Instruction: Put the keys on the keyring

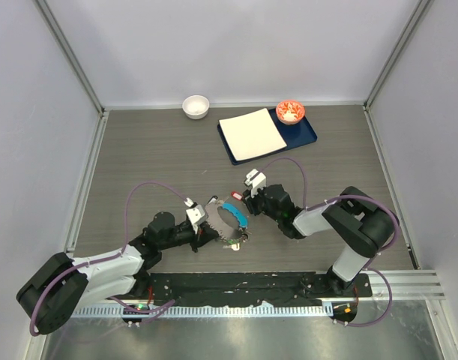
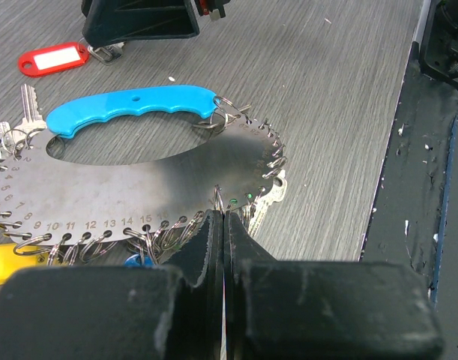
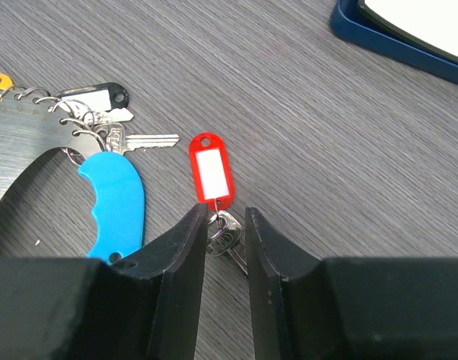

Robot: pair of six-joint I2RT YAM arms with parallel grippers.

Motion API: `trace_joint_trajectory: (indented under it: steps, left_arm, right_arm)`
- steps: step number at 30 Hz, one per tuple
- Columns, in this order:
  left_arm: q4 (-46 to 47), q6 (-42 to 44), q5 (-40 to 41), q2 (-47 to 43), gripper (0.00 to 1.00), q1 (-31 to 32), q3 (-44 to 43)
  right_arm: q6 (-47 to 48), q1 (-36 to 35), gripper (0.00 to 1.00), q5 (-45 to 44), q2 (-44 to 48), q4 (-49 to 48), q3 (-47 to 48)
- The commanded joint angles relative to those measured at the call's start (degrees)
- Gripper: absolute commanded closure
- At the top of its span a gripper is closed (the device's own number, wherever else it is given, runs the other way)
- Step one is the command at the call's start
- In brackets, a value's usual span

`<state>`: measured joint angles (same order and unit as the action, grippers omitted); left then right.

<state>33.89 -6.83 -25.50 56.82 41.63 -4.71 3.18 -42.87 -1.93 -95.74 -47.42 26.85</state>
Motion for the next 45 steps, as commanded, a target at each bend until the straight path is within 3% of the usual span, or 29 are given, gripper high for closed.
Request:
trace_joint_trajectory:
  steps: [1, 25, 35, 42, 45]
  left_arm:
    - [1.79, 1.03, 0.1, -0.57, 1.0, 0.21, -1.88]
    - [1.8, 1.03, 0.01, -0.74, 1.0, 0.21, -1.79]
    - [1.79, 1.03, 0.01, -1.18, 1.0, 0.21, -1.71]
    - [1.71, 1.29, -0.34, -2.15, 1.0, 0.21, -1.44]
    - [1.79, 1.64, -0.96, -2.41, 1.0, 0.21, -1.44]
  right_arm:
    - [0.95, 0.25, 0.67, 0.62, -0.14, -0.31, 1.62]
    - [0.95, 0.33, 0.73, -0.35, -1.82, 1.01, 3.03]
    - [1.13, 0.25, 0.99, -0.09, -1.29, 0.4, 2.24]
    - [2.26, 0.25, 0.99, 1.14, 2.05, 0.75, 0.4]
    - [3.15, 0.25, 0.99, 5.78, 5.03, 3.29, -0.31]
